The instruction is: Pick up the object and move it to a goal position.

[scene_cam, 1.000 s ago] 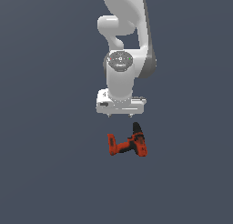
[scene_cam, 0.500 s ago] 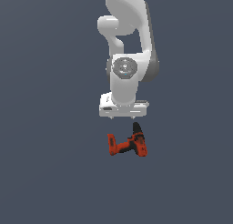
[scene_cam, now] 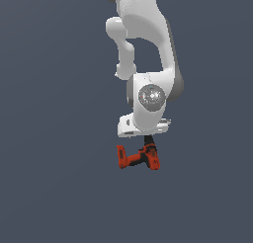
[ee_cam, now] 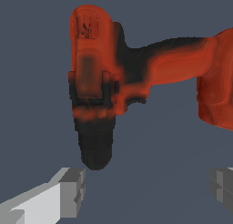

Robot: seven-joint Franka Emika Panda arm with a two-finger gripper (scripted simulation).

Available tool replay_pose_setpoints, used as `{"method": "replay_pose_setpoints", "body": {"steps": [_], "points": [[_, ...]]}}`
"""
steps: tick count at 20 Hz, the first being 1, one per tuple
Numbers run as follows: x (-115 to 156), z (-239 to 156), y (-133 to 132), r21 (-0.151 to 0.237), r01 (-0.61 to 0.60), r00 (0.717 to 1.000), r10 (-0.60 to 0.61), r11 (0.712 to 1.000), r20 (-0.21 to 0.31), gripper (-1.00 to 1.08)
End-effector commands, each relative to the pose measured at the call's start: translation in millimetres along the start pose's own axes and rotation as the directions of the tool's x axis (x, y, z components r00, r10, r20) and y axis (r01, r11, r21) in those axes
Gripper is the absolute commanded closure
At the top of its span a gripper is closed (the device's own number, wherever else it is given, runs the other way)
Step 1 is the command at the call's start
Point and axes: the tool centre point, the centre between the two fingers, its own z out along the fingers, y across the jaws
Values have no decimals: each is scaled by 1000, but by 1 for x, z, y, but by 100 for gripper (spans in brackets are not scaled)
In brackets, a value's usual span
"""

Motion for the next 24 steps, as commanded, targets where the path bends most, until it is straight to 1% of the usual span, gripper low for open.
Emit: {"method": "replay_pose_setpoints", "body": {"steps": [1, 6, 12, 17, 24], "points": [[7, 10, -11, 0, 33, 999, -33, 999, 36, -100], [16, 28, -29, 3, 85, 992, -85, 996, 93, -100], [21, 41, -42, 9, 121, 983, -121, 993, 135, -100], [22, 45, -46, 11, 133, 980, -133, 991, 148, -100], [21, 54, -46, 11, 132, 980, -132, 991, 148, -100]]}}
